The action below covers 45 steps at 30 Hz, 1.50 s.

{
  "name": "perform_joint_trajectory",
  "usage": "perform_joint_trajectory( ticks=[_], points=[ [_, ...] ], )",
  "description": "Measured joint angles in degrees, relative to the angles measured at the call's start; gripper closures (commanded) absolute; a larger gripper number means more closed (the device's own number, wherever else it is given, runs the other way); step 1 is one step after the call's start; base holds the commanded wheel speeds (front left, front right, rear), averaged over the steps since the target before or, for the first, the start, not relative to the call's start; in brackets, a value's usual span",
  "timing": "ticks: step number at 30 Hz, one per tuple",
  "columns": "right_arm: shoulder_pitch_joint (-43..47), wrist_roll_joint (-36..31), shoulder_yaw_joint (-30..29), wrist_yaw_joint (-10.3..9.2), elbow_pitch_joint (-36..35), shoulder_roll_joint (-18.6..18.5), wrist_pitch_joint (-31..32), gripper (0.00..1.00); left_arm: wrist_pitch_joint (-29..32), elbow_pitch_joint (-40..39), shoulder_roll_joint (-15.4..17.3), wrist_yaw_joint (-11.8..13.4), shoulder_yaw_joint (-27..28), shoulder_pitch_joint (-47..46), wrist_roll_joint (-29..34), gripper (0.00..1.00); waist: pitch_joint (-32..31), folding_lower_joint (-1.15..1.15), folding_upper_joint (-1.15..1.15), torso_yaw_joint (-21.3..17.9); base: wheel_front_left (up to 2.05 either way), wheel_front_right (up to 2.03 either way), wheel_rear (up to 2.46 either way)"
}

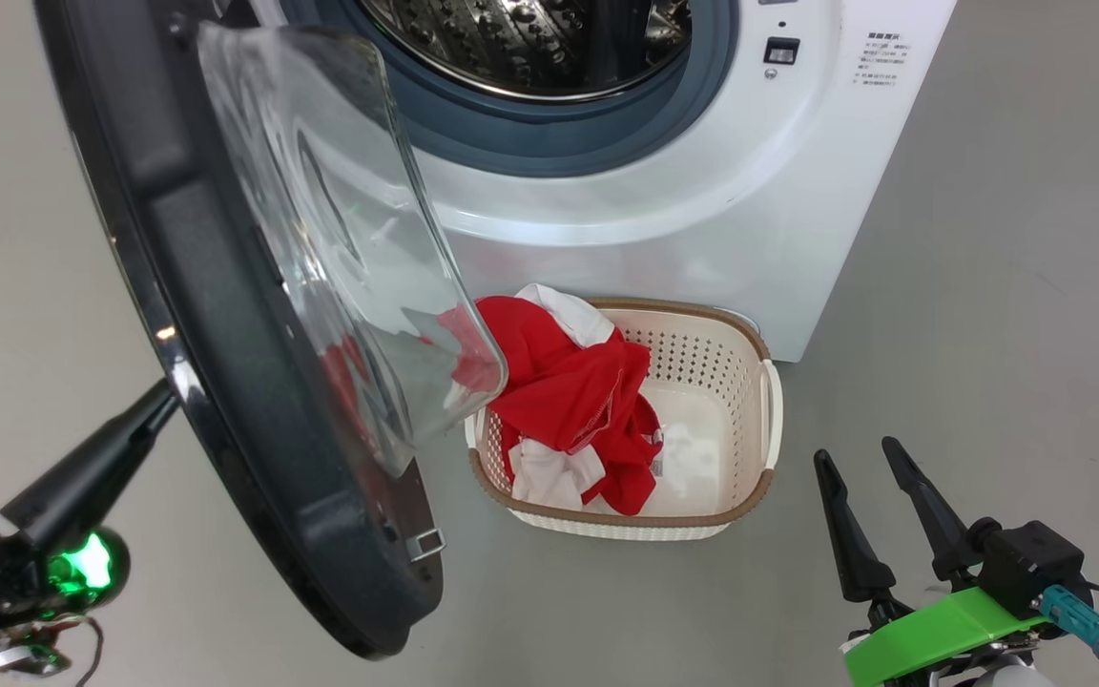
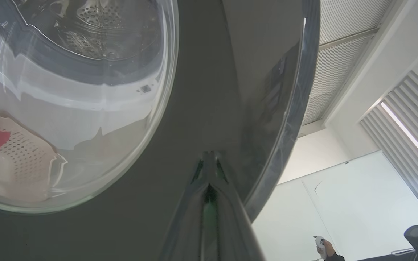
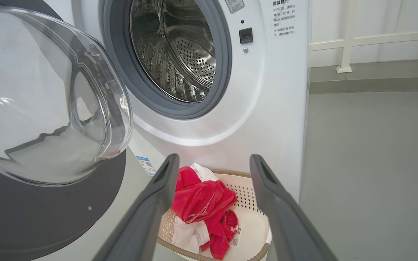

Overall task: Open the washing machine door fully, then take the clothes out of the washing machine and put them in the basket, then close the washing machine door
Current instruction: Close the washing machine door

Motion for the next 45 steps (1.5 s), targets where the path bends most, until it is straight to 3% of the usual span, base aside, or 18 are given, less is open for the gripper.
perform_joint_trajectory(
  ticks=[11, 20, 32, 45],
  points=[
    [0.0, 0.0, -0.2, 0.00, 0.0, 0.0, 0.0, 0.00, 3.3, -2.7, -4.8, 0.0, 1.5, -0.5, 3.4, 1.00, -0.2, 0.00, 0.00, -0.4, 0.00, 0.00, 0.00],
    [0.0, 0.0, -0.2, 0.00, 0.0, 0.0, 0.0, 0.00, 3.6, -4.7, -5.8, 0.0, 0.2, -0.5, 4.0, 1.00, -0.4, 0.00, 0.00, -0.7, 0.00, 0.00, 0.00],
    [-0.6, 0.2, -0.1, 0.00, -0.3, 0.0, 0.0, 0.00, -3.1, -3.5, -6.0, 0.0, -6.7, -4.1, 5.9, 1.00, 0.9, 0.00, 0.00, -3.0, 0.00, 0.00, 0.00],
    [-2.1, 1.0, -1.2, 0.00, -1.3, 0.0, 0.0, 0.00, -10.9, -1.8, -6.1, 0.0, -9.3, -10.4, 9.4, 1.00, 4.1, 0.00, 0.00, -6.4, 0.00, 0.00, 0.00]
  ],
)
